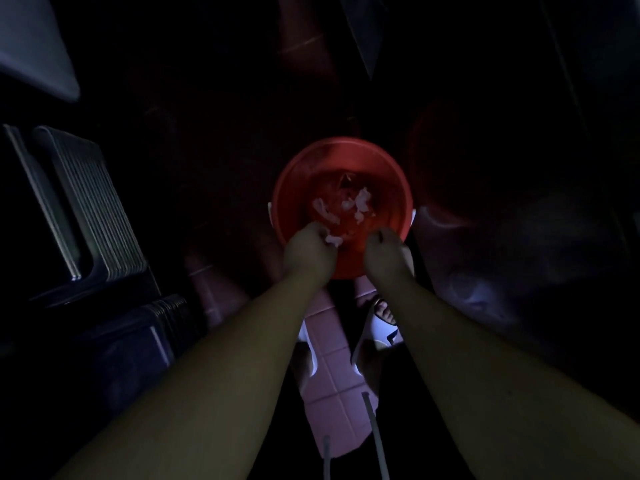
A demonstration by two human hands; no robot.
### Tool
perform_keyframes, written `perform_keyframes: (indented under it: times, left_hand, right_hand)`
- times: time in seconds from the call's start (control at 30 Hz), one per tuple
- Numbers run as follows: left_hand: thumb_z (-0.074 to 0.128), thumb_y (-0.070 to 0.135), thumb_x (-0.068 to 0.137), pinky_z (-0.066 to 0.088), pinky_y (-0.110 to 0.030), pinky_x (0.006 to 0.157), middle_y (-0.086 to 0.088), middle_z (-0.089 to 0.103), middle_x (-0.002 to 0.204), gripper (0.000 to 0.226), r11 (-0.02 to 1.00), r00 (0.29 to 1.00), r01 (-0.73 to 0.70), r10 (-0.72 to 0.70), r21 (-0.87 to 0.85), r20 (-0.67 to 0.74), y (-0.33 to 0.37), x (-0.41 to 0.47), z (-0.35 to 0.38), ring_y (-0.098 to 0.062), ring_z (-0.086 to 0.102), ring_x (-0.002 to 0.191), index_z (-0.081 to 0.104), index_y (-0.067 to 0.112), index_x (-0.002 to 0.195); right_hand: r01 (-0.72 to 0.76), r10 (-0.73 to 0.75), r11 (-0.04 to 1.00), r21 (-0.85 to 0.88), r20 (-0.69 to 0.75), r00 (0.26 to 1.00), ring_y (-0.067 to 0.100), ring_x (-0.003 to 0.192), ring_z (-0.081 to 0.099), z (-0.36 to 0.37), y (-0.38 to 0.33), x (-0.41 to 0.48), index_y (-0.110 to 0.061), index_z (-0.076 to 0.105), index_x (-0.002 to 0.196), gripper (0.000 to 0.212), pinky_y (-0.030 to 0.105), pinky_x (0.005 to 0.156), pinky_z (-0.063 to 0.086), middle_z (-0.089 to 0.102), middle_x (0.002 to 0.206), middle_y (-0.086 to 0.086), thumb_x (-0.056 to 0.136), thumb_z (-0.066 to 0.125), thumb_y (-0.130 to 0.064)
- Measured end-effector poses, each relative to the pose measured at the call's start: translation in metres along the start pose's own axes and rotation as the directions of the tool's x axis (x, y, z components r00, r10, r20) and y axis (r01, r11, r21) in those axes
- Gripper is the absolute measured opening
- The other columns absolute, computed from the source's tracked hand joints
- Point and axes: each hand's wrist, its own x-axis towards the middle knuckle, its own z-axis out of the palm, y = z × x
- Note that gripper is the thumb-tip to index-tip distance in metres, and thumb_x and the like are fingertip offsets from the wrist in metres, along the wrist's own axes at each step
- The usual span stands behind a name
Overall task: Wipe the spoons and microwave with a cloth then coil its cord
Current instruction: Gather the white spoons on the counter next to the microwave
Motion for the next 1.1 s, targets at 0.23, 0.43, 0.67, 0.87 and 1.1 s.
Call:
perform_keyframes:
  times: [0.23,0.43,0.67,0.87,1.1]
  left_hand:
    - [0.069,0.024,0.085,0.053,-0.039,0.097,-0.007,0.069,0.130,0.038,0.986,0.996,-0.071,0.063,0.148,0.058,0.046,-0.075,-0.057,-0.030,0.065,0.118,0.067,0.017,0.123]
    - [0.066,0.031,0.087,0.055,-0.040,0.093,-0.002,0.069,0.124,0.031,0.957,0.991,-0.131,0.125,0.259,0.038,0.103,-0.145,-0.113,-0.027,0.066,0.113,0.068,0.025,0.117]
    - [0.067,0.040,0.091,0.054,-0.040,0.094,-0.002,0.062,0.127,0.036,0.908,0.985,-0.161,0.171,0.387,0.008,0.166,-0.222,-0.164,-0.027,0.063,0.116,0.064,0.028,0.125]
    - [0.066,0.035,0.089,0.053,-0.042,0.096,0.001,0.058,0.129,0.037,0.877,0.978,-0.187,0.209,0.443,-0.001,0.212,-0.284,-0.182,-0.026,0.061,0.117,0.062,0.031,0.126]
    - [0.060,0.036,0.089,0.056,-0.043,0.094,0.004,0.057,0.131,0.039,0.819,0.947,-0.303,0.314,0.488,0.061,0.252,-0.325,-0.192,-0.023,0.069,0.108,0.061,0.034,0.127]
  right_hand:
    - [0.059,-0.059,0.998,-0.013,0.047,0.997,0.043,0.111,0.061,-0.066,-0.015,-0.068,0.001,0.060,0.124,0.044,0.042,0.087,0.048,0.057,0.130,0.022,0.102,0.025,-0.014]
    - [-0.097,0.086,0.962,0.256,0.053,0.995,0.042,0.107,0.064,-0.136,-0.048,-0.127,-0.011,0.063,0.111,0.026,0.039,0.081,0.046,0.069,0.115,0.022,0.100,0.049,-0.030]
    - [0.026,-0.025,0.979,0.203,-0.006,1.000,0.042,0.108,0.063,-0.221,-0.063,-0.186,-0.011,0.062,0.110,0.029,0.043,0.087,0.050,0.067,0.114,0.018,0.094,0.054,-0.033]
    - [0.087,-0.076,0.989,0.119,-0.094,0.993,0.041,0.112,0.061,-0.287,-0.058,-0.223,-0.010,0.062,0.119,0.033,0.042,0.096,0.047,0.065,0.118,0.018,0.094,0.055,-0.031]
    - [0.017,-0.006,0.991,0.136,-0.080,0.997,0.038,0.118,0.057,-0.331,-0.037,-0.263,-0.014,0.061,0.121,0.044,0.044,0.096,0.052,0.065,0.119,0.014,0.087,0.048,-0.039]
